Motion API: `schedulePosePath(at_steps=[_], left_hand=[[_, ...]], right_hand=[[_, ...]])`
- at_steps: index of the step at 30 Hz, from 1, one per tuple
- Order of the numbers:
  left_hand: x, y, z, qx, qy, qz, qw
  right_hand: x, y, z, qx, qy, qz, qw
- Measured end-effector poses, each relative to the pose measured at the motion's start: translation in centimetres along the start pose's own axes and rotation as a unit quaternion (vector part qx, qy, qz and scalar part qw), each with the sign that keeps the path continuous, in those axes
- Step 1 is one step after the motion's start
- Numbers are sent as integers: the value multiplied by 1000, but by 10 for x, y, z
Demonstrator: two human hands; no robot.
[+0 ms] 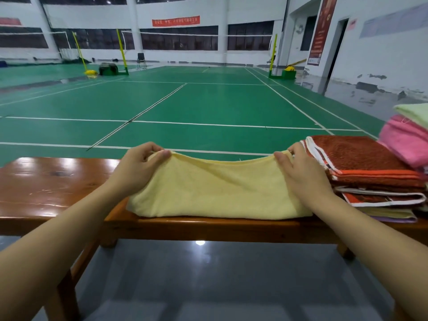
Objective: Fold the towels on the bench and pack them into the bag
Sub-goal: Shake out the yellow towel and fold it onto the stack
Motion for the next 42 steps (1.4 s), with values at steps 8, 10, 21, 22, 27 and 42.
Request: schedulePosePath(at_steps=[8,10,21,22,27,42], left_hand=[[-39,-41,36,56,-43,117,991],[-42,-46,41,54,-29,144,988],[-49,-46,39,11,32,358,933],[-46,-36,40,-6,52,359,932],[-76,50,0,-51,-50,309,948],[-102,34,-40,12,-284,318,904]], right_hand=[[-54,27,27,-71,-53,-101,991],[-61,29,32,-69,-55,-117,989],[-79,17,36,20,-63,-312,948],[-79,11,37,61,-41,-285,956],[-94,-11,32,226,-205,-39,951],[-71,-20,-17,63,-337,-155,927]])
Point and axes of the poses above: each hand's wrist, its own z-axis towards the middle knuckle, its own x-axis out of the back of the hand, y = z × x, the point moved 2 cm from there along z, towards the middle knuckle, and after that the axes turned 14 degrees about y, right-handed, at the moved point
